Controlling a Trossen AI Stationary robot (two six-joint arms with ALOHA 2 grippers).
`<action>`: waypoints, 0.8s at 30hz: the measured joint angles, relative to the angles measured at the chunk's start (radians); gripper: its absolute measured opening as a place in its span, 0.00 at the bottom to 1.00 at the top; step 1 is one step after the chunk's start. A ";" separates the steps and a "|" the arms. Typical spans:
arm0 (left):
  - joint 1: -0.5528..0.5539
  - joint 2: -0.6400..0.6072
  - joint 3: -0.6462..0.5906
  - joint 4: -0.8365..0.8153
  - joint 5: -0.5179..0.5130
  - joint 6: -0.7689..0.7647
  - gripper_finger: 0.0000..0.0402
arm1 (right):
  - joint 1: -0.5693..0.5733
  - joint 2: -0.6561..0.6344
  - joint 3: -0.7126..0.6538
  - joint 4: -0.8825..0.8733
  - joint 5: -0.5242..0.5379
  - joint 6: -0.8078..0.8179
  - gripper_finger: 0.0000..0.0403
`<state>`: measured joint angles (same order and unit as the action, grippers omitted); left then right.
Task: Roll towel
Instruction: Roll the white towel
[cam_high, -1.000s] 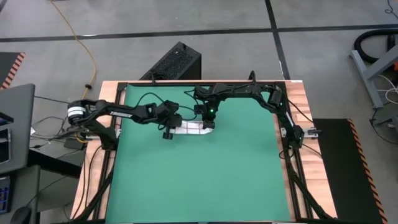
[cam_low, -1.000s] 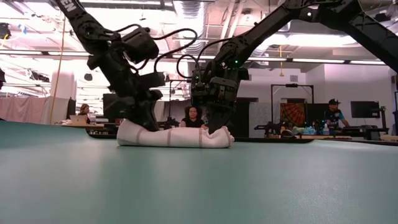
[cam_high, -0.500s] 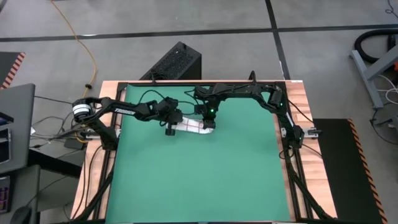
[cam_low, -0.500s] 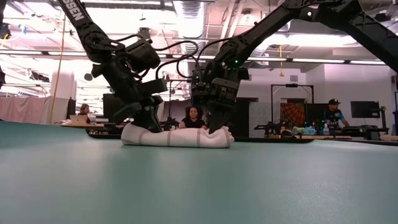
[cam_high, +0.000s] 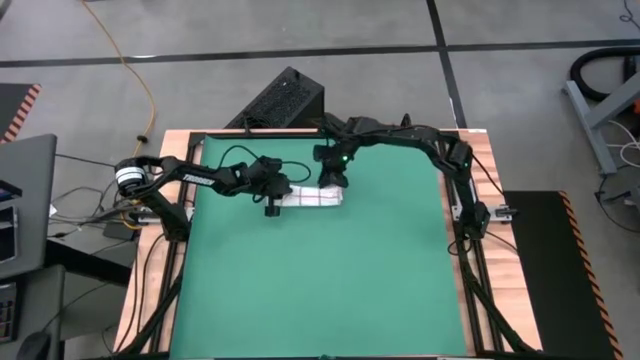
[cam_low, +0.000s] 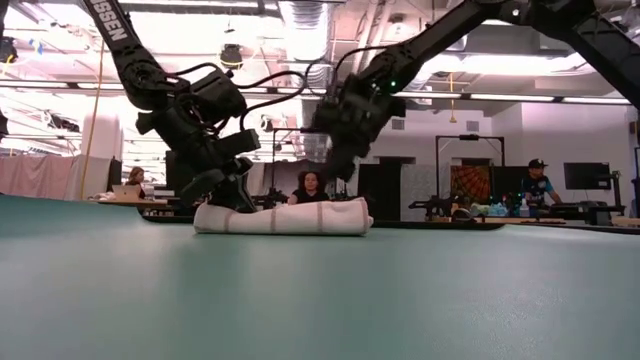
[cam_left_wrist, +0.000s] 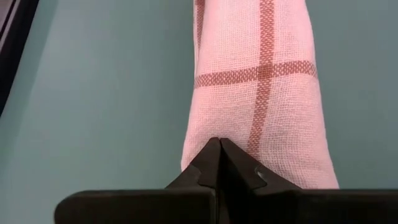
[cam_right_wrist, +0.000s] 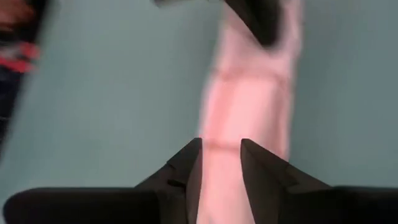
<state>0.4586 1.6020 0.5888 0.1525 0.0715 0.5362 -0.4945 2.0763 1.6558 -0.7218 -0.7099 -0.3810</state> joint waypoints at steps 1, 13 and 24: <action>0.002 0.000 0.000 0.000 0.003 -0.008 0.00 | 0.006 -0.008 -0.003 0.023 -0.048 -0.012 0.31; 0.028 0.003 -0.004 0.075 0.053 -0.077 0.00 | 0.106 -0.228 -0.542 0.913 0.093 0.190 0.13; 0.038 0.004 -0.004 0.134 0.082 -0.151 0.00 | 0.217 -0.264 -0.801 1.264 0.459 0.272 0.02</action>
<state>0.4964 1.6058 0.5850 0.2864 0.1539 0.3854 -0.2771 1.8121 0.8551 0.5421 -0.2505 -0.1093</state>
